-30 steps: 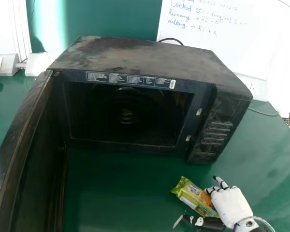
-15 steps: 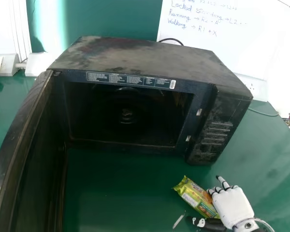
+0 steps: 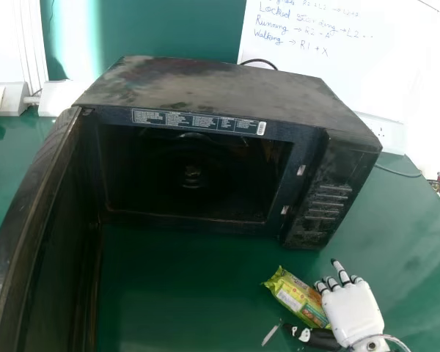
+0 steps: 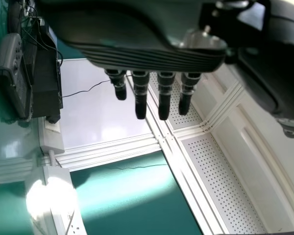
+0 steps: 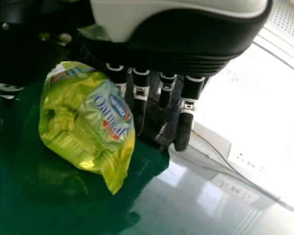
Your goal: Put biscuit inside oven
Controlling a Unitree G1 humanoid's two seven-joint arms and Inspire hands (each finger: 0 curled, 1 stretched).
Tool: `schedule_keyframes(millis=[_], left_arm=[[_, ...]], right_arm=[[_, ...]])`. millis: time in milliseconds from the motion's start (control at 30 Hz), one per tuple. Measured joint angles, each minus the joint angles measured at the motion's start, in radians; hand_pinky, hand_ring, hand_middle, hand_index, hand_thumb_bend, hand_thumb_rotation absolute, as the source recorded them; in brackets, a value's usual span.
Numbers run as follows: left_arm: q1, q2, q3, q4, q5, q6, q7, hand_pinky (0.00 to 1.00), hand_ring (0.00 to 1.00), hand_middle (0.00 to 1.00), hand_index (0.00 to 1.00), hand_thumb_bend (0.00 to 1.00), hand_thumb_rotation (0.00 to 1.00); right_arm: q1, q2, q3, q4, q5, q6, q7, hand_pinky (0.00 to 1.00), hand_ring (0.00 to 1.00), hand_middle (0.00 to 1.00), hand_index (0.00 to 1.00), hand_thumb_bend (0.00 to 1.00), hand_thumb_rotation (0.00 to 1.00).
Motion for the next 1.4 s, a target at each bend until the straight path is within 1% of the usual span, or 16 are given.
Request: schedule_keyframes(millis=[133,200,333,400,467,500,567,600,633,700,867,933,1067,1133,1167,1400], left_arm=[[0.006,-0.004,0.000,-0.001,0.000,-0.012,0.000,0.97,0.91,0.94,0.96,0.96,1.00],[0.007,-0.005,-0.001,-0.001,0.000,-0.015,0.000,0.97,0.91,0.94,0.95,0.95,1.00],[0.009,-0.008,-0.001,-0.005,0.000,-0.015,0.000,0.97,0.91,0.94,0.95,0.96,1.00],[0.009,-0.008,-0.001,-0.006,0.000,-0.015,0.000,0.97,0.91,0.94,0.96,0.96,1.00],[0.010,-0.008,-0.001,-0.008,0.001,-0.015,0.000,0.97,0.91,0.94,0.96,0.96,1.00],[0.010,-0.008,-0.001,-0.009,0.002,-0.015,0.000,0.97,0.91,0.94,0.95,0.96,1.00],[0.011,-0.008,-0.001,-0.011,0.004,-0.015,0.000,0.97,0.91,0.94,0.96,0.97,1.00],[0.012,-0.008,-0.001,-0.012,0.005,-0.015,0.000,0.97,0.91,0.94,0.96,0.97,1.00],[0.012,-0.008,-0.001,-0.012,0.006,-0.015,0.000,0.97,0.91,0.94,0.96,0.97,1.00],[0.012,-0.008,-0.001,-0.012,0.006,-0.015,0.000,0.97,0.91,0.94,0.96,0.97,1.00],[0.013,-0.008,-0.001,-0.016,0.006,-0.015,0.000,0.97,0.91,0.94,0.96,0.96,1.00],[0.013,-0.011,-0.002,-0.020,0.006,-0.015,0.000,0.96,0.91,0.94,0.96,0.97,1.00],[0.014,-0.014,-0.002,-0.023,0.007,-0.014,0.000,0.96,0.91,0.94,0.96,0.98,1.00],[0.015,-0.014,-0.002,-0.023,0.009,-0.014,0.000,0.95,0.91,0.94,0.96,0.99,1.00],[0.015,-0.015,-0.002,-0.023,0.009,-0.014,0.000,0.95,0.91,0.94,0.96,0.98,1.00],[0.019,-0.017,-0.003,-0.024,0.018,-0.014,0.000,0.94,0.91,0.94,0.96,0.97,1.00]], right_arm=[[-0.001,0.014,0.020,0.002,-0.037,0.035,-0.027,0.51,0.68,0.78,0.76,0.92,0.25],[-0.002,0.024,0.028,0.009,-0.038,0.047,-0.034,0.50,0.68,0.78,0.75,0.89,0.24],[-0.009,0.032,0.044,0.023,-0.036,0.062,-0.044,0.50,0.67,0.78,0.75,0.87,0.23],[-0.015,0.032,0.050,0.035,-0.033,0.063,-0.050,0.48,0.65,0.76,0.73,0.84,0.23],[-0.027,0.032,0.056,0.054,-0.021,0.062,-0.069,0.43,0.59,0.72,0.67,0.83,0.21],[-0.031,0.032,0.057,0.066,-0.011,0.060,-0.079,0.39,0.53,0.67,0.64,0.80,0.20],[-0.038,0.032,0.059,0.089,0.013,0.053,-0.099,0.30,0.42,0.57,0.60,0.80,0.17],[-0.042,0.031,0.060,0.098,0.022,0.047,-0.113,0.26,0.37,0.51,0.53,0.63,0.15],[-0.046,0.031,0.062,0.110,0.032,0.039,-0.131,0.24,0.33,0.47,0.53,0.58,0.08],[-0.060,0.029,0.065,0.130,0.046,0.028,-0.157,0.20,0.29,0.42,0.53,0.54,0.02],[-0.073,0.017,0.068,0.146,0.080,0.012,-0.164,0.19,0.30,0.41,0.52,0.52,0.00],[-0.075,0.012,0.068,0.150,0.089,0.005,-0.168,0.18,0.27,0.40,0.52,0.52,0.00],[-0.078,-0.001,0.068,0.152,0.113,-0.005,-0.163,0.18,0.27,0.40,0.52,0.52,0.00],[-0.080,-0.008,0.068,0.153,0.121,-0.014,-0.161,0.17,0.25,0.46,0.49,0.53,0.00],[-0.081,-0.010,0.068,0.154,0.122,-0.016,-0.160,0.16,0.24,0.46,0.49,0.53,0.00],[-0.095,-0.019,0.068,0.150,0.180,-0.030,-0.113,0.09,0.18,0.47,0.49,0.53,0.00]])
